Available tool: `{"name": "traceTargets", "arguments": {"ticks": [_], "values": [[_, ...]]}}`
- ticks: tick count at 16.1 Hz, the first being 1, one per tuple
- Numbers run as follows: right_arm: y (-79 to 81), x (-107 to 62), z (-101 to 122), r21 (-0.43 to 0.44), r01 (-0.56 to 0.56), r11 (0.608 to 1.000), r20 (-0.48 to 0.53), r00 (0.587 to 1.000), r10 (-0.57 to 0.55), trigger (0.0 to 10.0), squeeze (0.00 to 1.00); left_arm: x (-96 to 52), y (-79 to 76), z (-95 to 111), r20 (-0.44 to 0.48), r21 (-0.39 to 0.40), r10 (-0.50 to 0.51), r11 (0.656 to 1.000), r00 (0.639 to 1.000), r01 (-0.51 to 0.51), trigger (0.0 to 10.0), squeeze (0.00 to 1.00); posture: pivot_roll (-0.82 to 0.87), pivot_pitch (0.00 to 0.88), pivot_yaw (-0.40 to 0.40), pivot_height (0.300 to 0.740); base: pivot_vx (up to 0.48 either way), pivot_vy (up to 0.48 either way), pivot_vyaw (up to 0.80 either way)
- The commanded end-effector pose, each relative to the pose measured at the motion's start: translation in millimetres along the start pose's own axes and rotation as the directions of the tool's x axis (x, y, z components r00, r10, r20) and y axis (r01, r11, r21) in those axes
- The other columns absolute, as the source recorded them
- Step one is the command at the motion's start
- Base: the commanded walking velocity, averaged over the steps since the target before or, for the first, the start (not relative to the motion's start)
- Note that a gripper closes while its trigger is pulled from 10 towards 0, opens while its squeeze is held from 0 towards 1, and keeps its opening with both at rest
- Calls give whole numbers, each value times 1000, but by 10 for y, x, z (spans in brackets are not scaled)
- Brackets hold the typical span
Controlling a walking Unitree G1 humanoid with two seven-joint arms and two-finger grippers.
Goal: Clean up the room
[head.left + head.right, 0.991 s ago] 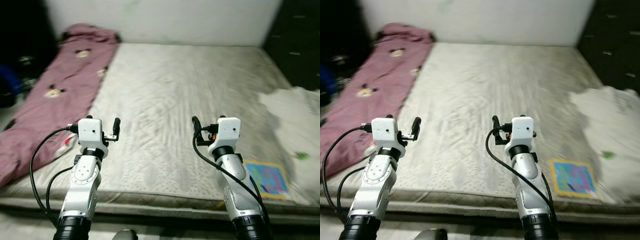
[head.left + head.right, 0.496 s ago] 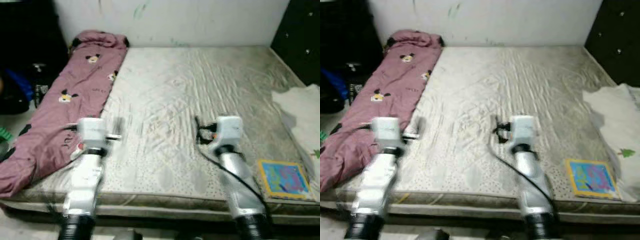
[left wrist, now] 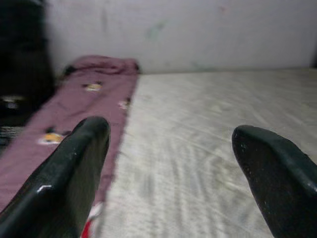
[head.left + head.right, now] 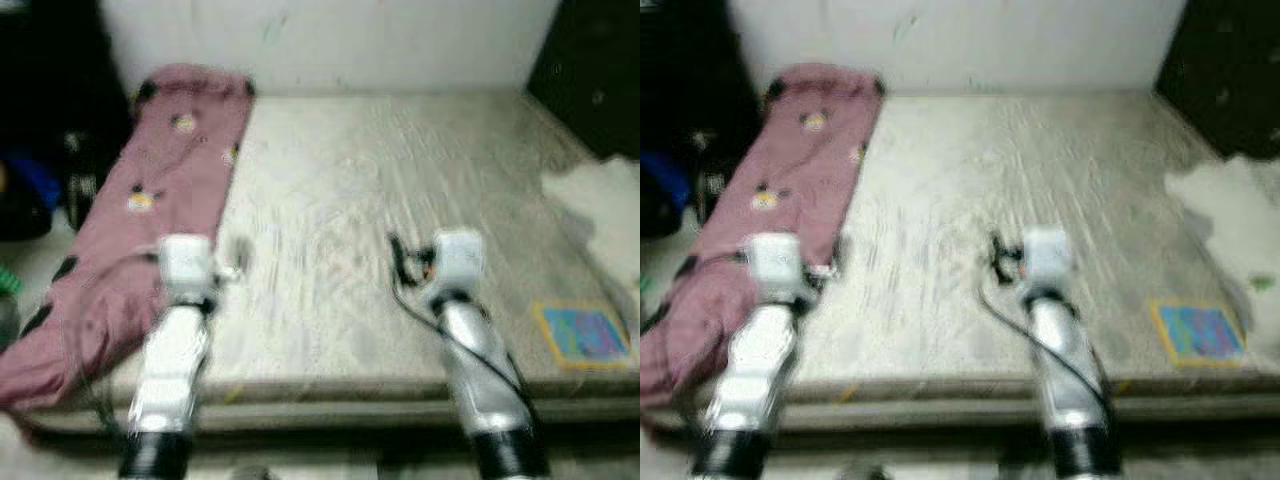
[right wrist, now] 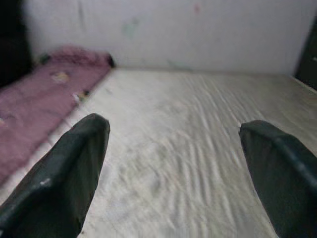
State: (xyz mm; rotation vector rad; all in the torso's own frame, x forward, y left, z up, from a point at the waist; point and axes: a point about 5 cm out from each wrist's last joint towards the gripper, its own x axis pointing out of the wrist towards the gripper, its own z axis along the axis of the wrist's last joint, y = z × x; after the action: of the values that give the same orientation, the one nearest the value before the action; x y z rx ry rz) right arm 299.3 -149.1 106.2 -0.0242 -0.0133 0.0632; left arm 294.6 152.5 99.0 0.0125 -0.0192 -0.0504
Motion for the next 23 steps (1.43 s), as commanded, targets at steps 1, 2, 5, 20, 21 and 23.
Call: {"name": "traceTargets", "arguments": {"ticks": [1, 2, 5, 20, 21, 23], "values": [[72, 32, 65, 12, -12, 1000, 23, 1000, 12, 10000, 0, 16, 121, 32, 7, 17, 34, 999, 999, -34, 10000, 0, 16, 0, 19, 740, 0, 480, 0], [71, 35, 54, 11, -11, 1000, 14, 1000, 10, 10000, 0, 16, 121, 33, 9, 16, 33, 999, 999, -33, 10000, 0, 16, 0, 19, 740, 0, 480, 0], [67, 44, 40, 14, -7, 1000, 3, 1000, 7, 10000, 0, 15, 111, 59, 31, 19, 25, 999, 999, -26, 10000, 0, 15, 0, 18, 740, 0, 160, 0], [74, 52, 13, 12, -8, 1000, -10, 1000, 8, 10000, 0, 8, 82, 80, 52, 5, -9, 1000, 999, 9, 10000, 0, 16, 0, 20, 740, 35, 0, -128], [74, 52, 12, 12, -8, 1000, -11, 1000, 8, 10000, 0, 7, 79, 81, 53, 4, -12, 1000, 999, 12, 10000, 0, 16, 0, 20, 740, 300, 0, 0], [72, 50, 7, 11, -8, 1000, -13, 1000, 9, 10000, 0, 5, 72, 76, 53, 3, -16, 1000, 998, 16, 10000, 0, 16, 0, 20, 740, 330, 0, 0]]}}
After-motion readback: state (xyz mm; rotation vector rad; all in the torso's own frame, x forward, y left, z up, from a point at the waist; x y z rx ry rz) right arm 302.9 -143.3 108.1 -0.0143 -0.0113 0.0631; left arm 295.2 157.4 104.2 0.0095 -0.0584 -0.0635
